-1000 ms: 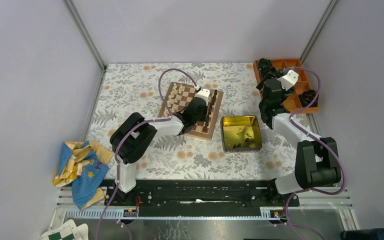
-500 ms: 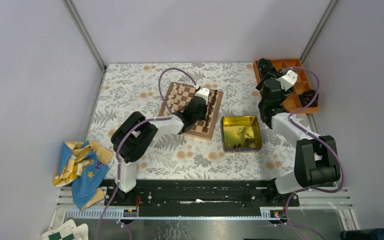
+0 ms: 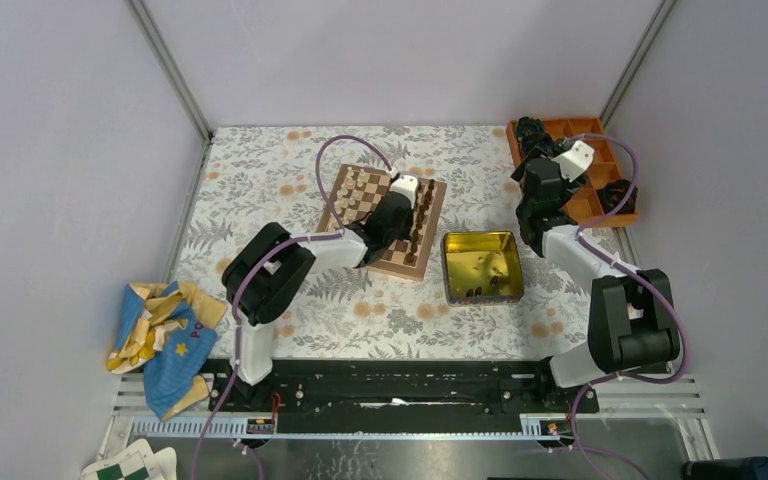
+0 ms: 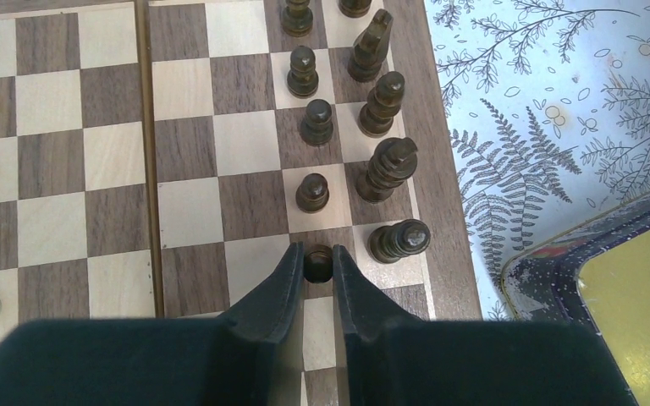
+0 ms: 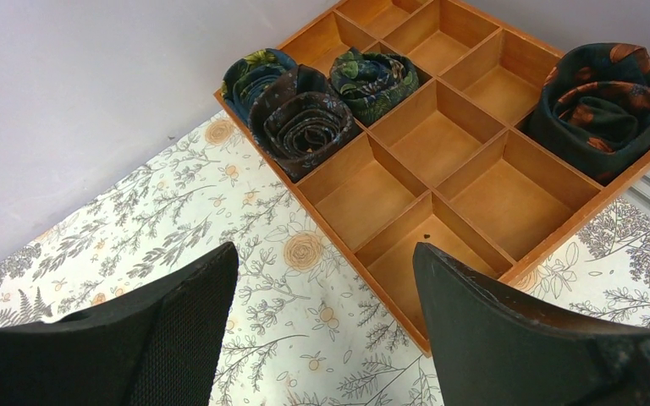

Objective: Set up the chess pieces on the board
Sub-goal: Place the chess piece on the chessboard.

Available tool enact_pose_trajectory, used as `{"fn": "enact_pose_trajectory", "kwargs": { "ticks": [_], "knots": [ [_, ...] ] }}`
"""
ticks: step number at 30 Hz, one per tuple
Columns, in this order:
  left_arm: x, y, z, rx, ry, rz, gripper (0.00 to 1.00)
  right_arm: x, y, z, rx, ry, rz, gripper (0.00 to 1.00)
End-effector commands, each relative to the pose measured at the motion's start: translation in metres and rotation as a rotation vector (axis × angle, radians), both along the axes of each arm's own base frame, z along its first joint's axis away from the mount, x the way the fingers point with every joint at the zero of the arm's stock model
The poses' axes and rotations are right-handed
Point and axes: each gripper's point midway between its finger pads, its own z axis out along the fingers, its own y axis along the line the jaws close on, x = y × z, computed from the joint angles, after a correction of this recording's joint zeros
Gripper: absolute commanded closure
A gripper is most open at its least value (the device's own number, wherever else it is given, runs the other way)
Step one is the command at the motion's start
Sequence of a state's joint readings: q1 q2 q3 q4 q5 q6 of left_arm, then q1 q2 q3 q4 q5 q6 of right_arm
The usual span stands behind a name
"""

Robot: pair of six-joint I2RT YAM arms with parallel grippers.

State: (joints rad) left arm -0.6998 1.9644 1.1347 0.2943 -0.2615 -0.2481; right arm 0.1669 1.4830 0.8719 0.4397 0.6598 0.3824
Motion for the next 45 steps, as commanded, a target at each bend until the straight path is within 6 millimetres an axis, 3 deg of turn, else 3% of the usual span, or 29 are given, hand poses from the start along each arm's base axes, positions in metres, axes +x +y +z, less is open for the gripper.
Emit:
{"fn": "enact_pose_trajectory", "kwargs": {
  "ticks": [1,10,20,31,45],
  "knots": [
    [0.0146,-0.0002,0.0128,-0.026,-0.051,0.035,0.79,0.0066,0.0001,0.0122,0.016,-0.056,0.002,0.18],
    [0.0143,-0.0020,0.0127,-0.032,-0.048,0.029,0.69,0.0064,0.0004,0.0118,0.017,-0.055,0.003,0.18],
    [0.0134,-0.0014,0.0161,-0.038,-0.051,0.030,0.68,0.0064,0.0005,0.0127,0.018,-0.056,0.004,0.17],
    [0.0104,-0.0020,0.0138,-0.048,-0.040,0.023,0.81,0.0063,0.0012,0.0144,0.020,-0.060,0.009,0.18],
    [0.0110,-0.0084,0.0110,-0.062,-0.027,0.008,0.82,0.0076,0.0024,0.0127,0.023,-0.057,0.014,0.18]
  ]
}}
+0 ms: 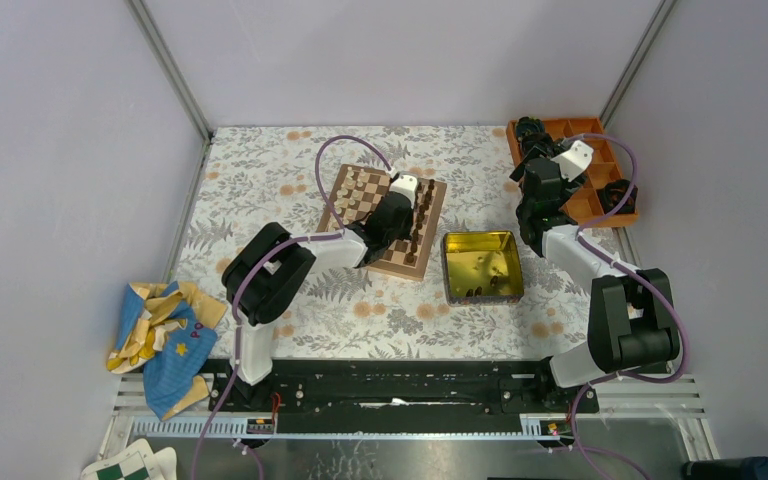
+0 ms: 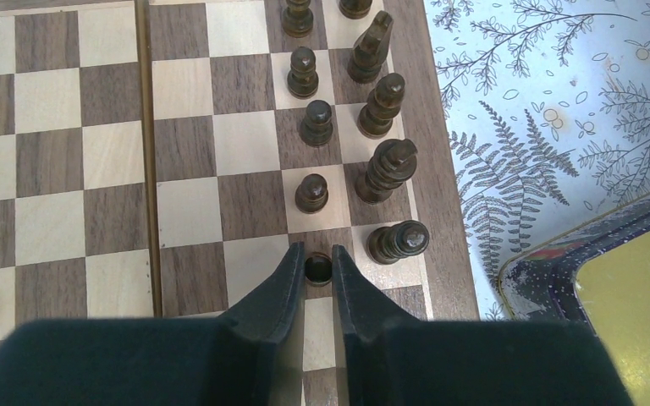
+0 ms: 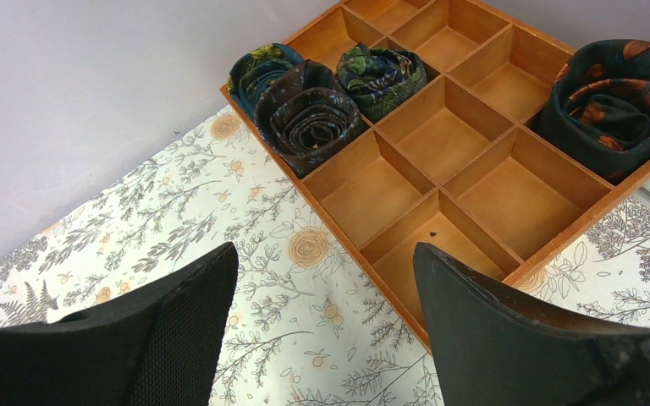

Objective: Set up the chess pieces on the board
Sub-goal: Place the chess piece on the chessboard.

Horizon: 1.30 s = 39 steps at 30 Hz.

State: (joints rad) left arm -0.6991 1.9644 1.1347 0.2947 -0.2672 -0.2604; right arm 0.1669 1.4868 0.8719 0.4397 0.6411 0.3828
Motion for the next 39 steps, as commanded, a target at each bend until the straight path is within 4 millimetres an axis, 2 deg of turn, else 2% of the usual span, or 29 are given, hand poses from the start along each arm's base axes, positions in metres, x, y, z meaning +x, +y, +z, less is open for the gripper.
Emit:
{"fn": "enact_pose_trajectory", "kwargs": {
  "ticks": [1,9,15,33,39],
  "knots": [
    [0.010,-0.009,0.011,-0.055,-0.029,-0.004,0.82,0.006,-0.001,0.015,0.018,-0.060,-0.003,0.17],
    [0.010,-0.010,0.010,-0.058,-0.025,-0.006,0.81,0.006,0.000,0.013,0.021,-0.058,0.001,0.18],
    [0.010,-0.009,0.009,-0.057,-0.024,0.001,0.75,0.006,0.001,0.013,0.021,-0.058,0.003,0.17],
    [0.009,-0.006,0.021,-0.066,-0.038,0.013,0.72,0.006,0.001,0.012,0.025,-0.057,0.005,0.18],
    [0.008,-0.004,0.023,-0.065,-0.043,0.018,0.67,0.005,0.001,0.012,0.024,-0.055,0.006,0.17]
  ]
}}
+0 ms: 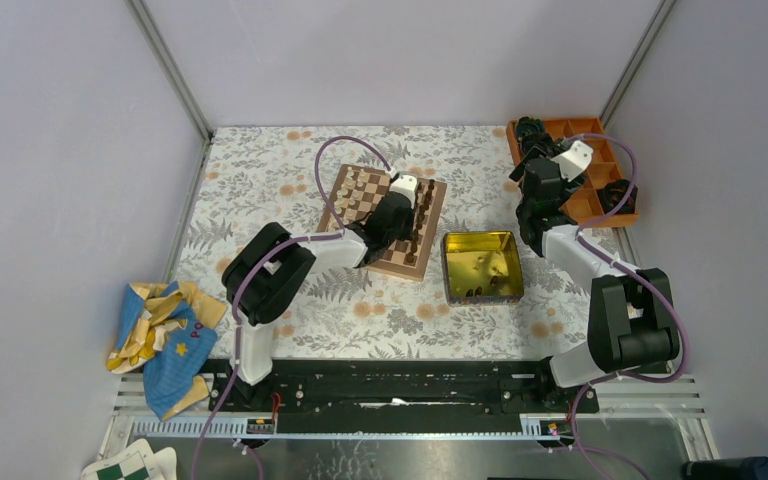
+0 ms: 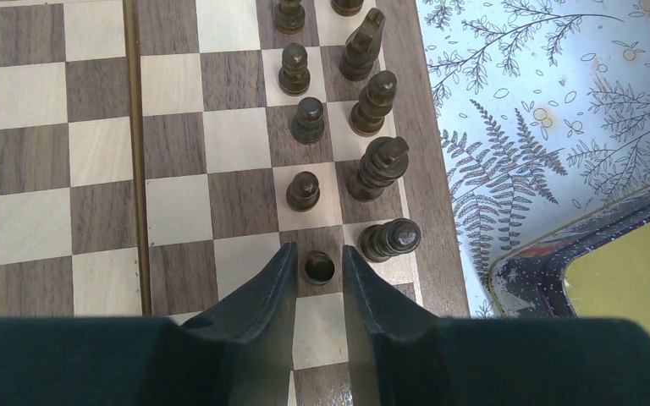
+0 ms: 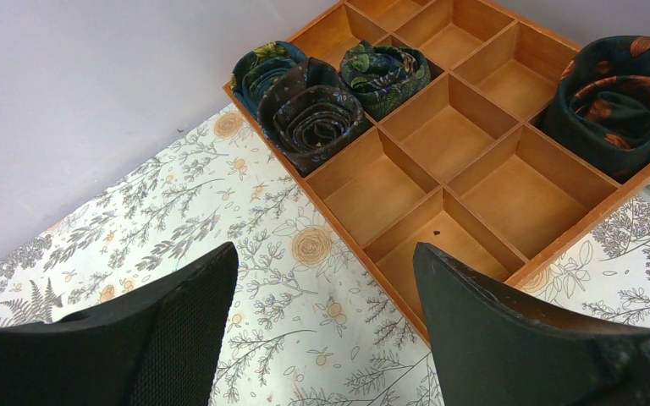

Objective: Set up the chess pieces on the board
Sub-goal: Place the chess piece on the chessboard, then pick up the chess piece from the storage box.

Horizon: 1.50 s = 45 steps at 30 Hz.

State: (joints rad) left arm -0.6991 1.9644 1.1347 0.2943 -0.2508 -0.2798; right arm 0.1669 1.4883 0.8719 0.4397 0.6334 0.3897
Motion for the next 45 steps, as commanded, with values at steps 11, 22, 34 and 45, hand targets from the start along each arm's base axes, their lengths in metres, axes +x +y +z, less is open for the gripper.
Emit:
{"fn": "enact_pose_trajectory", "kwargs": {
  "ticks": [11,22,34,45],
  "knots": [
    [0.010,0.002,0.028,-0.040,-0.066,0.037,0.60,0.005,0.000,0.013,0.019,-0.055,0.002,0.18],
    [0.012,0.031,0.048,-0.027,-0.113,0.176,0.43,0.005,0.001,0.012,0.020,-0.055,0.003,0.17],
    [-0.043,-0.033,0.123,0.117,-0.262,-0.109,0.20,0.005,-0.008,0.015,-0.003,-0.051,-0.045,0.16],
    [-0.125,-0.113,0.106,0.167,-0.212,-0.614,0.15,0.013,-0.054,0.032,0.013,-0.055,-0.177,0.15]
  ]
}}
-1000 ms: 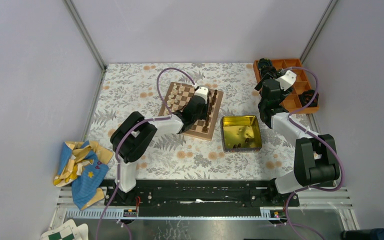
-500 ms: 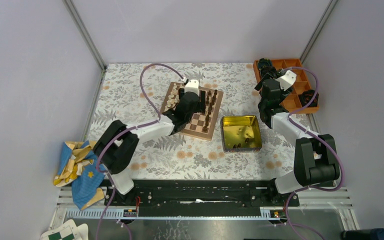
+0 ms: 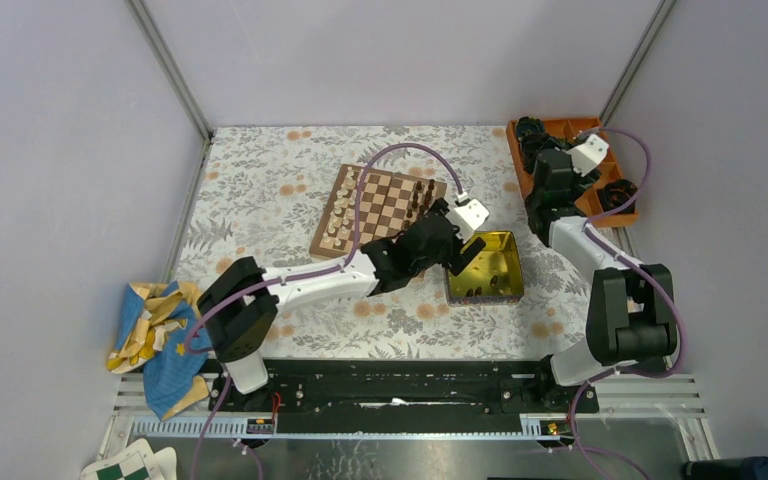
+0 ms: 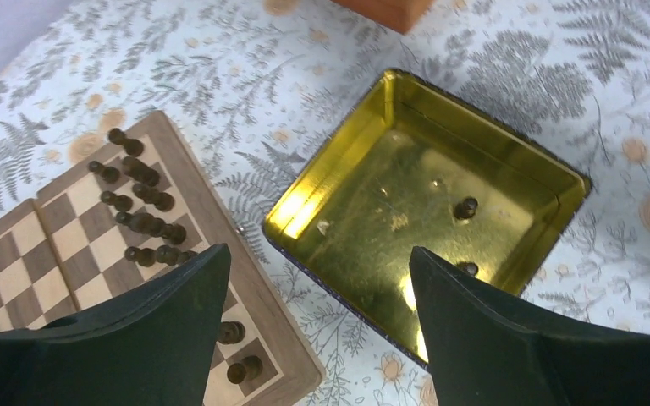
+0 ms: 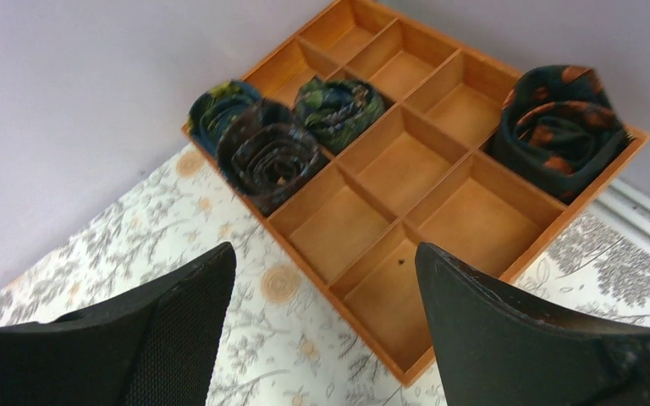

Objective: Set up the chess pieces on the board
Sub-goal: Pick up the chess piece from the storage box.

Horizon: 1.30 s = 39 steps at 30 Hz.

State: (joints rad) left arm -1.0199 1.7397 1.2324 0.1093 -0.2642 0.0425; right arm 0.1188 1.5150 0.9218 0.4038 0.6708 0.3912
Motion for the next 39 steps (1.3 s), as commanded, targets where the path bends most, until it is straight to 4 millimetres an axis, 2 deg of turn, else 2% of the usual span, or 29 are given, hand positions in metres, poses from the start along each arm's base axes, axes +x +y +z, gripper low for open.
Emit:
{"fn": "enact_pose_trajectory", "kwargs": {
  "ticks": [1,5,6,7,14,27,33,39],
  "knots": [
    [-0.022,-0.015,-0.015,0.052,0.060,-0.197,0.15,0.010,-0.034,0.027,0.031,-0.066,-0.105,0.15],
    [-0.043,-0.033,-0.024,0.051,0.117,-0.313,0.12,0.013,-0.049,0.020,0.074,-0.064,-0.140,0.15],
    [-0.047,-0.037,-0.028,0.054,0.128,-0.333,0.11,0.011,-0.063,0.018,0.086,-0.069,-0.173,0.15],
    [-0.050,-0.041,-0.030,0.053,0.136,-0.349,0.11,0.010,-0.067,0.015,0.107,-0.076,-0.183,0.15],
    [-0.059,-0.070,-0.044,0.010,0.177,-0.444,0.11,0.010,-0.089,0.012,0.175,-0.122,-0.202,0.15],
    [-0.042,-0.096,-0.072,-0.034,0.143,-0.439,0.12,0.012,-0.091,0.005,0.188,-0.148,-0.193,0.16],
    [-0.033,-0.103,-0.076,-0.037,0.116,-0.420,0.14,0.013,-0.090,-0.001,0.194,-0.144,-0.187,0.16],
    [-0.027,-0.104,-0.072,-0.052,0.092,-0.407,0.16,0.015,-0.088,-0.005,0.201,-0.143,-0.177,0.16]
  ]
}}
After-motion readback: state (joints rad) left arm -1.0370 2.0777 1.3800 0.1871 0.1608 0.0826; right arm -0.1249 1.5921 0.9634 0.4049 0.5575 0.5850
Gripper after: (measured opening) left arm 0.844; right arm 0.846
